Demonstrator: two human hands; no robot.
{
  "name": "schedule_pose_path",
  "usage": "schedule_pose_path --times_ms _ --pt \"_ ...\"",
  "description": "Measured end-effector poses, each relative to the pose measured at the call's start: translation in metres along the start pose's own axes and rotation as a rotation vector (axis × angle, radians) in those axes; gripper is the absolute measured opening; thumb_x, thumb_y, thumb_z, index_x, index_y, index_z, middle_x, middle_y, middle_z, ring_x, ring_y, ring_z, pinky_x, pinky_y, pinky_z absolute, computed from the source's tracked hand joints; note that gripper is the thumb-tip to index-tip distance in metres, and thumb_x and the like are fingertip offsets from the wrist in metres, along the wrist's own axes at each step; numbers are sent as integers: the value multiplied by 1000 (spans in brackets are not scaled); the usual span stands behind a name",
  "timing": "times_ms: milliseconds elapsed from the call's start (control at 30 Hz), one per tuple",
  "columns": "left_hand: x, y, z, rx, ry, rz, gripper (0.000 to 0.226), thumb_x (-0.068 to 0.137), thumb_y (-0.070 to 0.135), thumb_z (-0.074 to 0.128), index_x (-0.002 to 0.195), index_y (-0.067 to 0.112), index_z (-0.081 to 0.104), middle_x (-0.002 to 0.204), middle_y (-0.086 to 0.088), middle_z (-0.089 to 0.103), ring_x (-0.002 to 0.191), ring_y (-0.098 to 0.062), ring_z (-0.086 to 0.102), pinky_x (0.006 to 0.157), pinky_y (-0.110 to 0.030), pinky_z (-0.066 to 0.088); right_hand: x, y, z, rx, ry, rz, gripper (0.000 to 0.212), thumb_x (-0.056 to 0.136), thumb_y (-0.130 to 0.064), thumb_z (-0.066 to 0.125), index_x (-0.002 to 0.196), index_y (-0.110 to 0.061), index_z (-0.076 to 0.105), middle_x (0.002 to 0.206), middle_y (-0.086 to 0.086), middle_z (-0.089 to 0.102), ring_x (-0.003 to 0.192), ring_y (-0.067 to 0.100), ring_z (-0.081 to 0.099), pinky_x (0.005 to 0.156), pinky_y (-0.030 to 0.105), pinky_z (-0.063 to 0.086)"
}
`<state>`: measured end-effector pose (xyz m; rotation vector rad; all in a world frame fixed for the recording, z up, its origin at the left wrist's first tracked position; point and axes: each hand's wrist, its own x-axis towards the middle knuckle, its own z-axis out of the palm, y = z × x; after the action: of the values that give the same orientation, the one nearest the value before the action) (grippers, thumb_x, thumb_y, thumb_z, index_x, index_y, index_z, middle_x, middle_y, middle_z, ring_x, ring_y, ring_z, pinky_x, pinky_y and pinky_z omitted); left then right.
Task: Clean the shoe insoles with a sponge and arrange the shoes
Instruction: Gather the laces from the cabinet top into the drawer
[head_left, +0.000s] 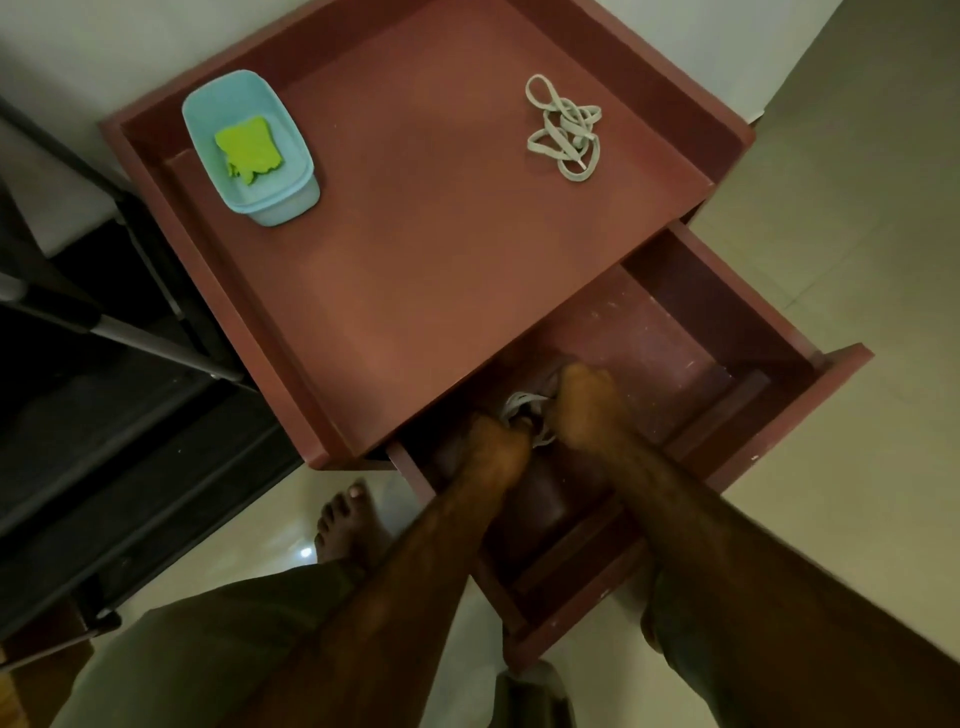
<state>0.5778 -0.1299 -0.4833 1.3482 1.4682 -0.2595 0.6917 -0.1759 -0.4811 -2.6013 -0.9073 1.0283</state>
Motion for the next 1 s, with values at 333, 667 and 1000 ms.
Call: schedule_pose_path --times_ms 333,667,1000 --pt "-5 3 -12 310 -179 122 48 99 34 59 144 18 53 141 -9 60 124 -28 61 107 -42 49 -7 -9 -9 -118 7 50 38 90 -37 74 119 -15 66 124 14 67 114 36 64 92 41 56" --pt "-70 49 -42 425 -343 272 27 101 25 58 124 13 66 121 -3 66 114 -22 62 107 -37 49 -14 -69 -181 170 546 -177 10 95 -25 73 102 -20 78 94 -5 70 81 11 64 84 36 55" --pt "-95 60 -68 204 -454 417 14 96 37 61 103 27 68 105 3 71 99 -16 71 94 -45 58 81 -105 -154 -102 592 28 19 100 -26 65 108 -12 75 99 7 74 83 27 67 68 33 53"
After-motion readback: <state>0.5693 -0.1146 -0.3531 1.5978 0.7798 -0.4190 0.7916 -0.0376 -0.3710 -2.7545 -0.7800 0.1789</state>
